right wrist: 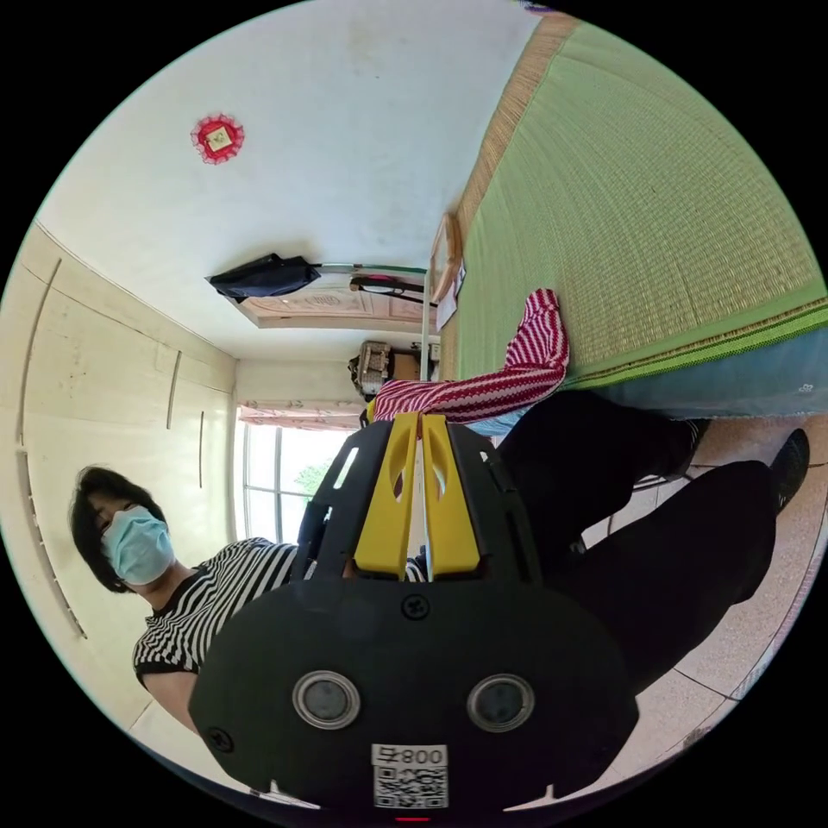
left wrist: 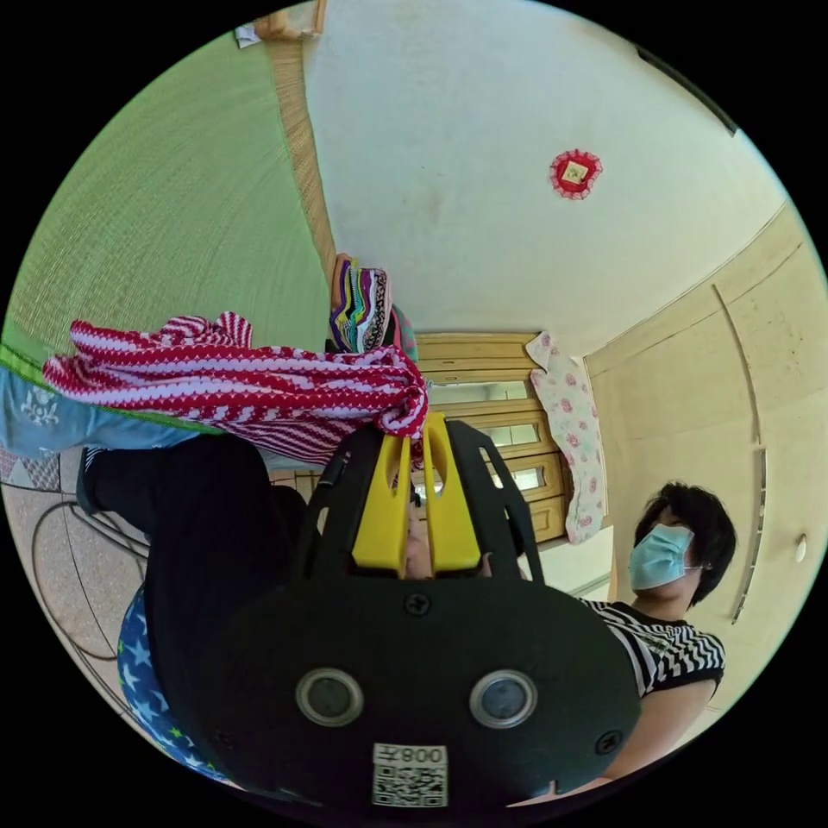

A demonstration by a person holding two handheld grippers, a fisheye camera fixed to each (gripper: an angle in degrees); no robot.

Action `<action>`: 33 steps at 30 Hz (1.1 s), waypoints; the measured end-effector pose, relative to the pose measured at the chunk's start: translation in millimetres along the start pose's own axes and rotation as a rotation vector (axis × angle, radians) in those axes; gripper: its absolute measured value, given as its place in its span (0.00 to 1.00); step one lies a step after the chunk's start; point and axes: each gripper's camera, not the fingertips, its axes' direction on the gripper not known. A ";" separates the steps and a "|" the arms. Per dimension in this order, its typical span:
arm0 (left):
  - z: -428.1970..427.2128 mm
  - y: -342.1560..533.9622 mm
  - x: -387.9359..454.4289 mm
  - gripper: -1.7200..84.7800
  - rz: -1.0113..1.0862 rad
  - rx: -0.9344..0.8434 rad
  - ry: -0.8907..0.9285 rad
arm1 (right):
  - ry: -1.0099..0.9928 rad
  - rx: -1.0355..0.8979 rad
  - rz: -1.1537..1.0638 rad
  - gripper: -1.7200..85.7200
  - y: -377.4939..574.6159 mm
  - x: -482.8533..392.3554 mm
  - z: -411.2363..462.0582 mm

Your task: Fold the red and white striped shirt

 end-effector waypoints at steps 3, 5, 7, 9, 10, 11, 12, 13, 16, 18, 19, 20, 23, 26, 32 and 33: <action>41.0 -17.4 -2.2 0.06 0.012 -0.012 0.005 | -0.036 0.019 -0.004 0.02 9.2 -15.6 -27.0; 76.5 -35.0 -3.5 0.06 0.029 -0.025 0.005 | -0.058 0.033 -0.012 0.02 13.3 -29.8 -49.7; 105.8 -50.3 -4.5 0.06 0.046 -0.042 0.010 | -0.074 0.049 -0.022 0.02 14.4 -41.7 -67.9; 136.7 -66.9 -6.1 0.06 0.059 -0.053 0.016 | -0.089 0.070 -0.037 0.02 14.1 -55.0 -87.6; 159.4 -79.6 -7.5 0.06 0.068 -0.067 0.025 | -0.096 0.085 -0.050 0.02 13.1 -64.7 -101.5; 182.7 -92.7 -9.0 0.06 0.076 -0.082 0.034 | -0.107 0.102 -0.062 0.02 11.6 -74.2 -116.0; 194.8 -99.7 -9.7 0.06 0.082 -0.090 0.037 | -0.111 0.112 -0.069 0.02 10.5 -79.3 -123.8; 220.2 -114.4 -11.0 0.06 0.096 -0.112 0.042 | -0.117 0.129 -0.086 0.02 7.7 -89.9 -140.0; 289.2 -154.9 -15.2 0.06 0.130 -0.167 0.040 | -0.107 0.172 -0.127 0.02 -3.5 -118.0 -185.0; 335.2 -182.4 -18.6 0.06 0.155 -0.197 0.039 | -0.093 0.197 -0.156 0.02 -13.8 -135.7 -214.9; 367.4 -201.4 -21.3 0.06 0.176 -0.219 0.039 | -0.079 0.217 -0.172 0.02 -21.5 -147.2 -235.6; 400.7 -220.5 -24.9 0.06 0.194 -0.236 0.041 | -0.065 0.237 -0.190 0.02 -30.2 -159.1 -257.4; 490.1 -271.0 -38.5 0.06 0.224 -0.285 0.051 | -0.022 0.290 -0.230 0.02 -55.1 -189.2 -314.0; 585.5 -321.6 -57.2 0.05 0.238 -0.341 0.087 | 0.019 0.342 -0.271 0.02 -80.1 -219.6 -371.2; 771.9 -415.6 -91.6 0.05 0.242 -0.417 0.164 | 0.137 0.496 -0.304 0.02 -125.5 -286.4 -497.6; 789.3 -422.9 -93.8 0.05 0.244 -0.424 0.164 | 0.152 0.512 -0.304 0.02 -129.3 -294.2 -510.0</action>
